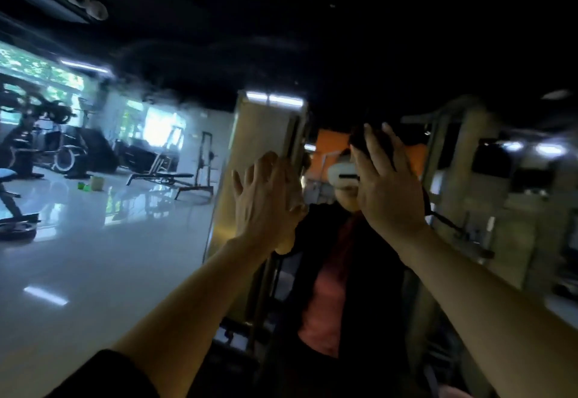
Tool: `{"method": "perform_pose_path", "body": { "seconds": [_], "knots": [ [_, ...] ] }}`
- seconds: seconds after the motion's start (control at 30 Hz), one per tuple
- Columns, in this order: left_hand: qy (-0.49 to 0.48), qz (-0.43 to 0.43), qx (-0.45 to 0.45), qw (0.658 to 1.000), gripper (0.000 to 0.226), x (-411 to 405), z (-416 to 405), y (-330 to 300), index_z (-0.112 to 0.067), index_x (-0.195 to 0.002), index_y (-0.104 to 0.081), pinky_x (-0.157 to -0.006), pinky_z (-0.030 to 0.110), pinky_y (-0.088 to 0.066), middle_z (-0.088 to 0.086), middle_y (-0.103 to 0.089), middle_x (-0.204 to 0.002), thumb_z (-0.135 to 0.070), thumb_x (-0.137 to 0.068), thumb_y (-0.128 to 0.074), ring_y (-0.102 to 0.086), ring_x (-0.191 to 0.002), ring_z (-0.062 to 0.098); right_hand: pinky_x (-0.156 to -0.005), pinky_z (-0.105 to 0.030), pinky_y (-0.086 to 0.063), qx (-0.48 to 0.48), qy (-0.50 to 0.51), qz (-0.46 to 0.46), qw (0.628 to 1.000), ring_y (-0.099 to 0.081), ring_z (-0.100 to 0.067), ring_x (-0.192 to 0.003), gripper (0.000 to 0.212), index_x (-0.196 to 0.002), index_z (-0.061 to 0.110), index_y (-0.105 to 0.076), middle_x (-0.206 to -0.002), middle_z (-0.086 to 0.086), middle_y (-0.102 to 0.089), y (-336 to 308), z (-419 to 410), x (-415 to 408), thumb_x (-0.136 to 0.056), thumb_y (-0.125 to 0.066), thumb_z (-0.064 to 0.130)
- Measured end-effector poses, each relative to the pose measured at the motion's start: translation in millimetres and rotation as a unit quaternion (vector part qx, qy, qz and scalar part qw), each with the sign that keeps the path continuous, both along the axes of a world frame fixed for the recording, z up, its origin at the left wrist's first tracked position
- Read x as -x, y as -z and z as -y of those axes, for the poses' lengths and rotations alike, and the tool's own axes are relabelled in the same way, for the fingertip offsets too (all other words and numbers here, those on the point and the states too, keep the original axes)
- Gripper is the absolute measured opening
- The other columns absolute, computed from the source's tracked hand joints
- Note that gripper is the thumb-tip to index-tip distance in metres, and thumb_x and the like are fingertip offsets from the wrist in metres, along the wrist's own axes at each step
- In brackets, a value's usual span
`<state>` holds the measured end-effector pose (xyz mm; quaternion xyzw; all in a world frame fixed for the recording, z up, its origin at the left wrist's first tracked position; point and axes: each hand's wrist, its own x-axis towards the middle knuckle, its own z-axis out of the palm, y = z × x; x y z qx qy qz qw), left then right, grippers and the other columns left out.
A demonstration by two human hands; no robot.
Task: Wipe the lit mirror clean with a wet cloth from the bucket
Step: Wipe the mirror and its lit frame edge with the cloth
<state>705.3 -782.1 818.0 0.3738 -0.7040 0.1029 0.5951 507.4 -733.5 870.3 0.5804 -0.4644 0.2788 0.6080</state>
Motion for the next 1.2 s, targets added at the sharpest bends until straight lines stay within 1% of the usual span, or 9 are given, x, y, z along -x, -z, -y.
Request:
{"method": "perform_pose_path", "body": {
  "seconds": [0.23,0.43,0.57,0.63,0.73,0.87,0.93,1.07,1.2],
  "knots": [
    [0.050,0.139,0.102,0.984,0.091,173.0,-94.3,3.1,-0.011,-0.143,-0.044,-0.112,0.068,-0.017,0.008,-0.040,-0.148,-0.030,-0.064,-0.085,-0.036,-0.133,0.028,-0.112,-0.055,-0.035,-0.019,0.094,0.216,0.972,-0.015,-0.038,-0.148,0.056,-0.155,0.013,-0.024,-0.164,-0.014,-0.014,59.2,-146.9,199.7,-0.101,-0.018,0.027],
    [0.109,0.222,0.123,0.961,0.082,291.5,-175.6,15.9,-0.010,-0.141,-0.046,-0.115,0.067,-0.011,0.008,-0.043,-0.147,-0.026,-0.068,-0.078,-0.036,-0.137,0.028,-0.118,-0.048,-0.028,0.005,0.143,0.319,0.937,-0.004,-0.027,-0.151,0.057,-0.154,0.003,-0.025,-0.164,-0.013,-0.006,67.7,-255.2,311.1,-0.100,-0.039,0.000],
    [0.219,0.199,0.074,0.952,0.064,348.3,-225.6,30.6,-0.009,-0.129,-0.053,-0.112,0.052,-0.032,0.007,-0.049,-0.136,-0.024,-0.072,-0.078,-0.042,-0.131,0.029,-0.110,-0.045,-0.037,0.047,0.099,0.476,0.873,-0.027,-0.033,-0.146,0.059,-0.156,0.013,-0.028,-0.164,-0.008,-0.016,68.8,-317.0,361.1,-0.099,-0.040,0.000],
    [0.303,0.174,0.019,0.937,0.049,373.9,-254.3,39.2,-0.009,-0.122,-0.058,-0.096,0.034,-0.045,0.006,-0.055,-0.125,-0.022,-0.078,-0.077,-0.052,-0.116,0.024,-0.110,-0.029,-0.038,0.097,0.005,0.567,0.818,-0.038,-0.027,-0.141,0.050,-0.150,0.010,-0.041,-0.157,-0.008,-0.034,74.7,-346.9,367.2,-0.100,-0.042,0.001],
    [0.421,0.167,-0.104,0.886,0.031,416.6,-309.8,54.8,-0.012,-0.114,-0.062,-0.077,0.027,-0.048,0.000,-0.065,-0.104,-0.029,-0.089,-0.069,-0.062,-0.091,0.013,-0.072,0.002,-0.040,0.123,-0.154,0.675,0.711,-0.058,-0.002,-0.107,0.042,-0.140,0.010,-0.053,-0.124,0.002,-0.058,98.5,-386.4,359.8,-0.100,-0.048,0.000],
    [0.586,0.107,-0.419,0.685,0.035,467.2,-394.5,76.9,-0.019,-0.122,-0.055,-0.084,0.028,-0.056,0.000,-0.065,-0.115,-0.043,-0.096,-0.055,-0.065,-0.100,0.011,-0.093,-0.028,-0.052,0.060,-0.250,0.699,0.668,-0.064,-0.017,-0.109,0.039,-0.115,0.034,-0.063,-0.116,0.002,-0.065,146.4,-415.9,352.8,-0.097,-0.052,0.000],
    [0.601,0.067,-0.485,0.631,0.022,490.5,-425.1,92.5,-0.023,-0.112,-0.057,-0.086,0.029,-0.055,0.002,-0.067,-0.108,-0.040,-0.098,-0.053,-0.066,-0.099,0.016,-0.093,-0.033,-0.053,0.034,-0.267,0.716,0.645,-0.063,-0.020,-0.111,0.042,-0.109,0.040,-0.064,-0.113,0.001,-0.066,166.2,-430.1,359.5,-0.098,-0.049,0.003],
    [0.587,-0.040,-0.543,0.599,0.017,523.4,-454.4,126.6,-0.018,-0.109,-0.062,-0.086,0.038,-0.056,0.013,-0.068,-0.105,-0.027,-0.100,-0.051,-0.068,-0.094,0.025,-0.091,-0.036,-0.054,-0.007,-0.308,0.761,0.571,-0.065,-0.026,-0.110,0.046,-0.109,0.025,-0.072,-0.116,-0.008,-0.068,187.6,-478.3,386.2,-0.090,-0.047,-0.009],
    [0.550,-0.080,-0.555,0.619,0.014,545.6,-473.6,151.3,-0.022,-0.096,-0.060,-0.091,0.051,-0.054,0.019,-0.067,-0.102,-0.023,-0.102,-0.048,-0.067,-0.093,0.032,-0.090,-0.032,-0.055,0.061,-0.212,0.764,0.606,-0.063,-0.027,-0.109,0.034,-0.105,0.018,-0.065,-0.112,-0.009,-0.065,215.5,-515.9,416.4,-0.092,-0.050,-0.010]
  ]
}}
